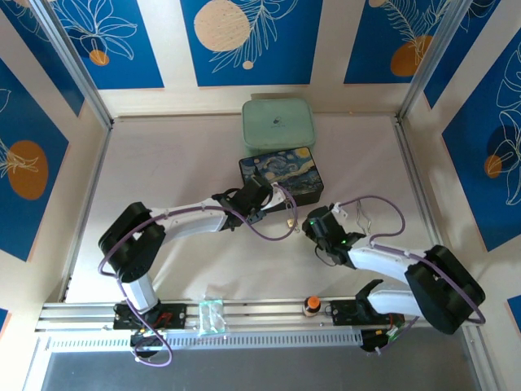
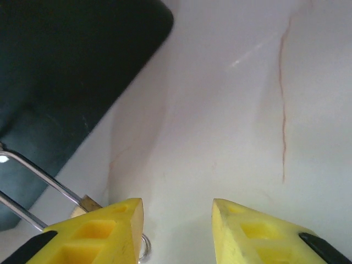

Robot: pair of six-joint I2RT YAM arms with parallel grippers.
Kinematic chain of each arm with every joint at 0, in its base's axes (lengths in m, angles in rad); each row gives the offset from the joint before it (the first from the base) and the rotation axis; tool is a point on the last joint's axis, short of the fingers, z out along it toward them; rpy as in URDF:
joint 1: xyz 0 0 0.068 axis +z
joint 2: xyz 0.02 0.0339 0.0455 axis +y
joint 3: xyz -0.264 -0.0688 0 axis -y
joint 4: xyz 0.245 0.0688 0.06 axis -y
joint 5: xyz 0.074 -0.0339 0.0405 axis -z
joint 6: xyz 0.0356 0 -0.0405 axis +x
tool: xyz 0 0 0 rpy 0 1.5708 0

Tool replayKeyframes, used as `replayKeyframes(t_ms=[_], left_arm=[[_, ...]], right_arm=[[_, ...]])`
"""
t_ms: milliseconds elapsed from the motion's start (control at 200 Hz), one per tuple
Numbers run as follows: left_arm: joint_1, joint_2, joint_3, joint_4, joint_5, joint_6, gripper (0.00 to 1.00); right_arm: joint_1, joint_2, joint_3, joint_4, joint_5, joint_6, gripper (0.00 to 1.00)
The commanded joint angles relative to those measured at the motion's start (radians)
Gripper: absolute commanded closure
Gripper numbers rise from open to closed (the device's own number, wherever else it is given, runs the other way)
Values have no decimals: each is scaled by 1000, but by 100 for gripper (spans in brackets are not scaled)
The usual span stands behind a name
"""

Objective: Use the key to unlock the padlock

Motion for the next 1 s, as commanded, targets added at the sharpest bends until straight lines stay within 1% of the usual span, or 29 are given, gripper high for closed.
replayKeyframes(t_ms=[0,115,265,315,395,520,590,695,825,996], left_arm=[[-4,59,-48,-274,29,-47,65],[-9,68,-36,-277,36,-49,65],[-18,85,-10,-292,36,-47,65],[-21,85,-7,-292,37,-47,66],[-21,87,-9,-289,46,-48,66],[-22,94,-5,-291,51,-52,66],[-25,99,-1,-297,50,-51,66],[-26,102,3,-297,50,-51,66],[-27,102,5,-305,50,-51,66],[-27,109,12,-305,50,-57,67]], right_arm=[[-75,-61,26,-36,-182,-263,63],[-96,-92,79,-94,-284,-417,61],[-93,-18,179,-210,-343,-557,61],[-88,9,202,-225,-353,-584,63],[-85,48,226,-226,-379,-623,68],[-103,95,244,-185,-426,-648,67],[-123,116,255,-181,-430,-657,64],[-159,159,265,-162,-501,-669,62],[-151,184,272,-154,-532,-692,62],[-113,205,269,-141,-504,-698,62]])
